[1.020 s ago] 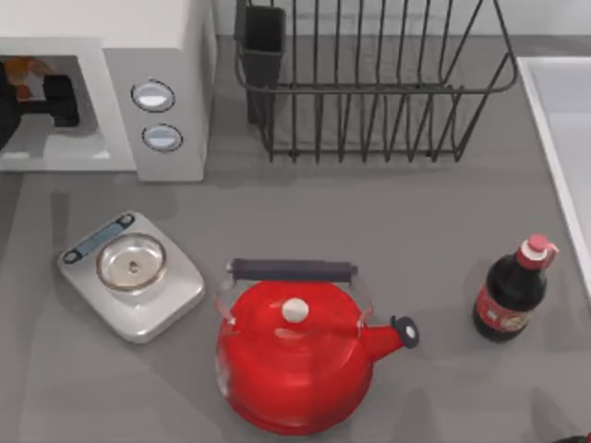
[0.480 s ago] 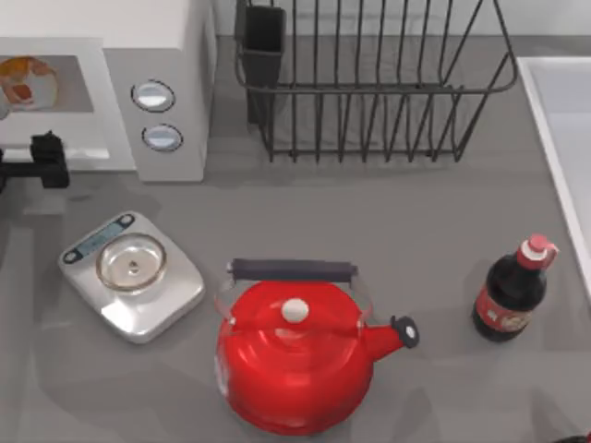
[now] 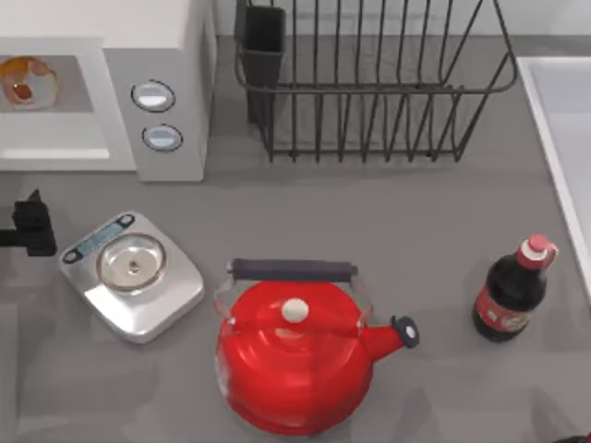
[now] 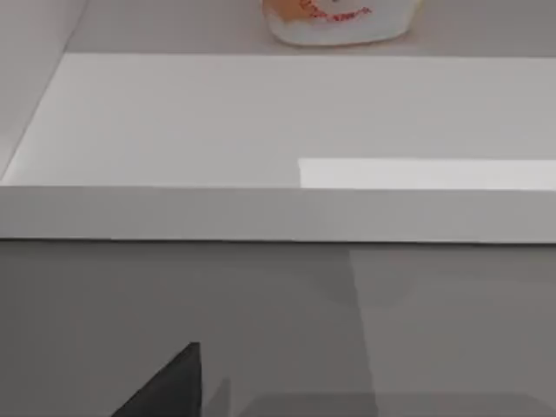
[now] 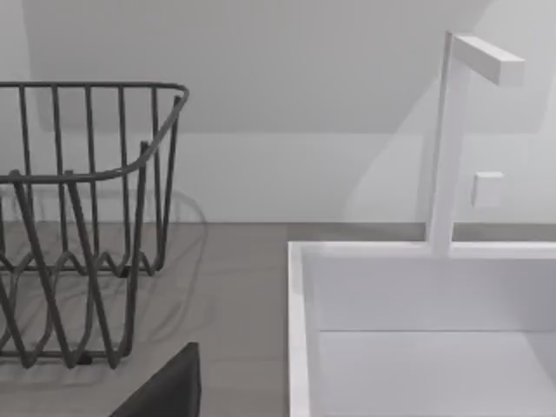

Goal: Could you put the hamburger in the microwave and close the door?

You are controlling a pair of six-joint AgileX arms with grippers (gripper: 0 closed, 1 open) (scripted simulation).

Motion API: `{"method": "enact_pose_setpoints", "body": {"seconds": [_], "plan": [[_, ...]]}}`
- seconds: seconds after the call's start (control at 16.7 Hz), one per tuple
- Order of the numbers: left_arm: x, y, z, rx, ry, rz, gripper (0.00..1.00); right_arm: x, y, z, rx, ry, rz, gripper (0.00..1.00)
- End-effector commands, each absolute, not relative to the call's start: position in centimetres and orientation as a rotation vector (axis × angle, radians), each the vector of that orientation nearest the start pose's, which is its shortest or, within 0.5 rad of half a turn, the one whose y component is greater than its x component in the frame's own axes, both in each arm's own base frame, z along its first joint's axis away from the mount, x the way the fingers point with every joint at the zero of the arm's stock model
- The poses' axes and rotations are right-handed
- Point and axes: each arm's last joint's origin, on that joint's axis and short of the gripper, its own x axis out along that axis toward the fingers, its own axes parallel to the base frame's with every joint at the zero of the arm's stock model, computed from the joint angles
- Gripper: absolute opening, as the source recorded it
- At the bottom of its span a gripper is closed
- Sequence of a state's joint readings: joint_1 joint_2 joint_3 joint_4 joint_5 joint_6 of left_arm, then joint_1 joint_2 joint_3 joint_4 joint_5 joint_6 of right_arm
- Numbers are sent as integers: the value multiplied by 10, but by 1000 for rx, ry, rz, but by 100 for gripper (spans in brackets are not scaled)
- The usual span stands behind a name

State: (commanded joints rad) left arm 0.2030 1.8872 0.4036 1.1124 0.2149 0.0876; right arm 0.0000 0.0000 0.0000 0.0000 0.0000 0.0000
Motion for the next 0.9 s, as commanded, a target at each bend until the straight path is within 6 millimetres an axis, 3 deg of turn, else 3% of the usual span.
{"method": "enact_pose_setpoints", "body": {"seconds": [0.42,0.9], "plan": [[273,52,79,-2,350,-3,100,106,-1,160,0,0,0,100],[279,52,117,-4,361,-6,100,106,-1,160,0,0,0,100]]}}
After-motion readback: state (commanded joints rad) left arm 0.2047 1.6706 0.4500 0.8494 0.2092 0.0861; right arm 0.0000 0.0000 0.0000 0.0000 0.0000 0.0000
